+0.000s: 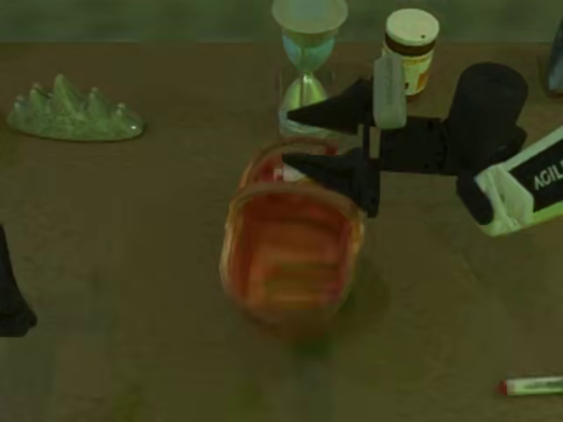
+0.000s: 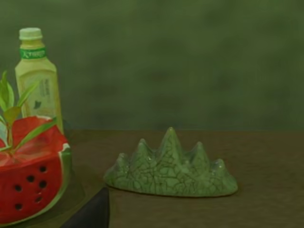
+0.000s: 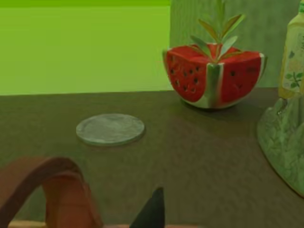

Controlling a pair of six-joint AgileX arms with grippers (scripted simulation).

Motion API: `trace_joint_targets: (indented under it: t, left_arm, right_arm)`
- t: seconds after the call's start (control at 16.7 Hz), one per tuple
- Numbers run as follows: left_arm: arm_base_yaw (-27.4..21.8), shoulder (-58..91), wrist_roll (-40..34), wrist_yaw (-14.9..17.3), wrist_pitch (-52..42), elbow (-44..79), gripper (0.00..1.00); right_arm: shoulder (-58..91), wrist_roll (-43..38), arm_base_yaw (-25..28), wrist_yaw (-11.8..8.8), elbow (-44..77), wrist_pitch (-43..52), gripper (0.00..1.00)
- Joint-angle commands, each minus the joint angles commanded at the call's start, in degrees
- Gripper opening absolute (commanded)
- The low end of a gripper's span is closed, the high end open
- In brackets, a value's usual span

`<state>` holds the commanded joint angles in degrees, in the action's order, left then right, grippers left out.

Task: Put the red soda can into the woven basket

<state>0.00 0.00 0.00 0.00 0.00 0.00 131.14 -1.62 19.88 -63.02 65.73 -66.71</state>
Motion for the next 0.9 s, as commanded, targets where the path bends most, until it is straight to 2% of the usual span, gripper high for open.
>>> trace_joint_targets:
  t: [0.06,0.12,0.66,0.78,0.9]
  left_arm:
    - [0.0,0.0,0.0,0.0,0.0,0.0,1.0]
    - [0.0,0.0,0.0,0.0,0.0,0.0,1.0]
    - [0.0,0.0,0.0,0.0,0.0,0.0,1.0]
    - [-0.62,1.68,0.84,0.16,-1.64,1.21,1.0]
    - [-2.08,5.7,2.8,0.53,-5.35,4.17,1.0]
  right_arm:
    - [0.0,0.0,0.0,0.0,0.0,0.0,0.98]
    - [0.0,0.0,0.0,0.0,0.0,0.0,1.0]
    - [-0.04,0.01,-0.23,0.02,0.04,0.01,1.0]
    - [-1.39,0.14,-0.28,0.51,-1.08,0.92,1.0]
    - [-4.74,0.42,-0.58,1.89,-3.68,3.04,1.0]
